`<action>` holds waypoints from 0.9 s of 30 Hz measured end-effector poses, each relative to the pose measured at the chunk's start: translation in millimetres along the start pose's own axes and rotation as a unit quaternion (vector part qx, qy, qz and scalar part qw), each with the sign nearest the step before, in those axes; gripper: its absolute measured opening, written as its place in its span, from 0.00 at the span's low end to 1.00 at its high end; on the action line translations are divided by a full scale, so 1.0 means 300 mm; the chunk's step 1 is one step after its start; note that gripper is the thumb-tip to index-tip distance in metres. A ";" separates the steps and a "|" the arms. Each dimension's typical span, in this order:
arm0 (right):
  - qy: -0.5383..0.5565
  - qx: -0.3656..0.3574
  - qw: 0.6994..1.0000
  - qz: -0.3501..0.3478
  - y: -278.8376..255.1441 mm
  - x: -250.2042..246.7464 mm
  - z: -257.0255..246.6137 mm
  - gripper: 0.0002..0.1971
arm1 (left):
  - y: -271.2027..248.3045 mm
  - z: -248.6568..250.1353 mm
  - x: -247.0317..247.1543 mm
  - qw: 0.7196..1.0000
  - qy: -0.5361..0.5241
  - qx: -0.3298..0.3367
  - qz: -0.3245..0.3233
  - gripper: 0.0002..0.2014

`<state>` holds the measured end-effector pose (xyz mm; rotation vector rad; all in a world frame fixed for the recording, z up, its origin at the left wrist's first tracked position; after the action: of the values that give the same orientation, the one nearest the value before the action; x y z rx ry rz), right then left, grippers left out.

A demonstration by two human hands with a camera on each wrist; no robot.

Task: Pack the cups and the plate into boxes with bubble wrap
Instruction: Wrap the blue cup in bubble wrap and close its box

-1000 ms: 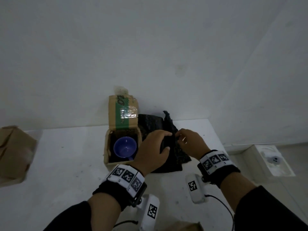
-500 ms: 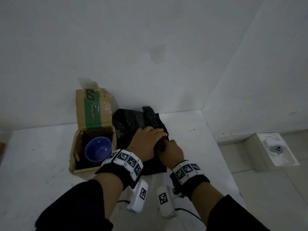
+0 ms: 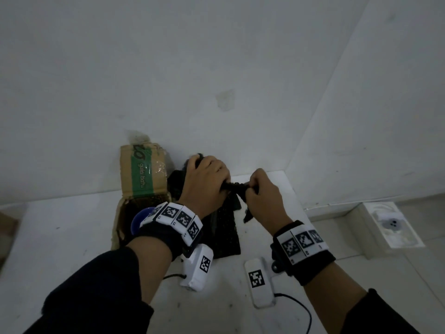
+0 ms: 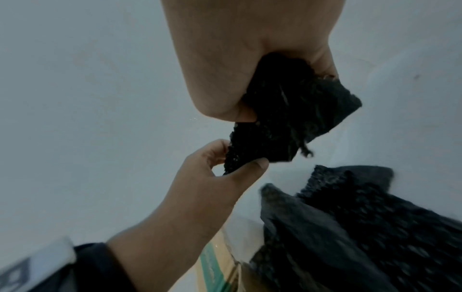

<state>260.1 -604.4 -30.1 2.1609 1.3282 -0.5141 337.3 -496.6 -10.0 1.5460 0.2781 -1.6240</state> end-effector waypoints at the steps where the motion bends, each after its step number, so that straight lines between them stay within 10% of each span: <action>1: -0.006 -0.016 1.000 0.008 0.002 -0.028 -0.038 0.13 | 0.006 -0.011 -0.028 1.000 -0.018 -0.013 -0.005 0.05; 9: 0.033 -0.149 0.988 0.034 0.027 -0.073 -0.301 0.22 | -0.002 -0.099 -0.259 0.983 -0.169 0.005 -0.076 0.18; 19: -0.176 -0.217 0.948 -0.154 0.032 0.287 -0.448 0.17 | -0.186 -0.476 -0.366 0.986 -0.051 -0.075 -0.138 0.20; 27: -0.411 -0.204 0.873 -0.166 -0.009 0.533 -0.476 0.16 | -0.321 -0.631 -0.233 0.975 -0.077 -0.127 -0.164 0.25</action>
<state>333.2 -403.5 -12.0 1.1358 1.1502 -1.0341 395.7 -281.3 -23.8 1.2186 0.6573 -1.8672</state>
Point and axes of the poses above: each hand's wrist, its own y-axis towards the middle knuckle, its own x-axis out of the palm, z = x × y, the point moved 7 cm from there along y, towards the middle knuckle, and after that the axes turned 13 degrees about -x, right-handed, at the moved point
